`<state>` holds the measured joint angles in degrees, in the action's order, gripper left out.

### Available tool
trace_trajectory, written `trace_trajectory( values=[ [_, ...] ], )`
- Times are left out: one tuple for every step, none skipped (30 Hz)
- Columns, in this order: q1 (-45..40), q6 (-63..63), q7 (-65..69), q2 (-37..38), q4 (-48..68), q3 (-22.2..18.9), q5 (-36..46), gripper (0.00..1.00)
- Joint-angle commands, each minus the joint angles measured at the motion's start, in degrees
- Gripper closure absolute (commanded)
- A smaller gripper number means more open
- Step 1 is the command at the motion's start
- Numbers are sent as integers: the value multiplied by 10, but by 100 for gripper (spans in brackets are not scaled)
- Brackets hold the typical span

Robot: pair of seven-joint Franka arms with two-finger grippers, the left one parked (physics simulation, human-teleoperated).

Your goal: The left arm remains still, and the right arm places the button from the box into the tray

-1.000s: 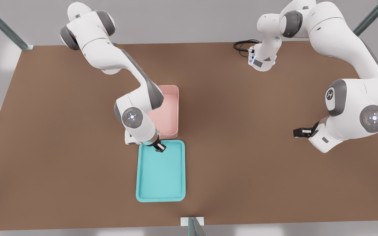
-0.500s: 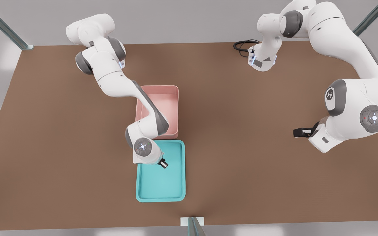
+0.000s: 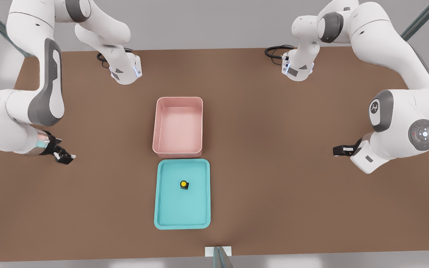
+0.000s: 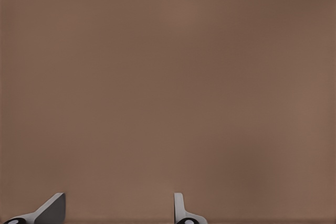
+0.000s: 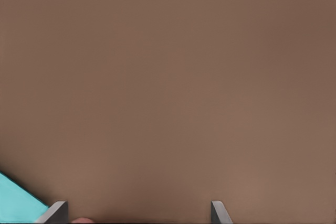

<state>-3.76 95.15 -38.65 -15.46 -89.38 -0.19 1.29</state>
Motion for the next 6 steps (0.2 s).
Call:
trace_trajectory(
  values=[
    [15, 36, 414, -5, 2, 3, 3, 0],
    [16, 35, 415, -12, 7, 3, 2, 0],
    [16, 35, 415, -16, 8, 6, 1, 0],
    [16, 36, 416, -19, 8, 6, 1, 0],
    [16, 36, 415, -19, 8, 6, 2, 0],
    [16, 35, 415, -19, 8, 6, 2, 0]
  ],
)
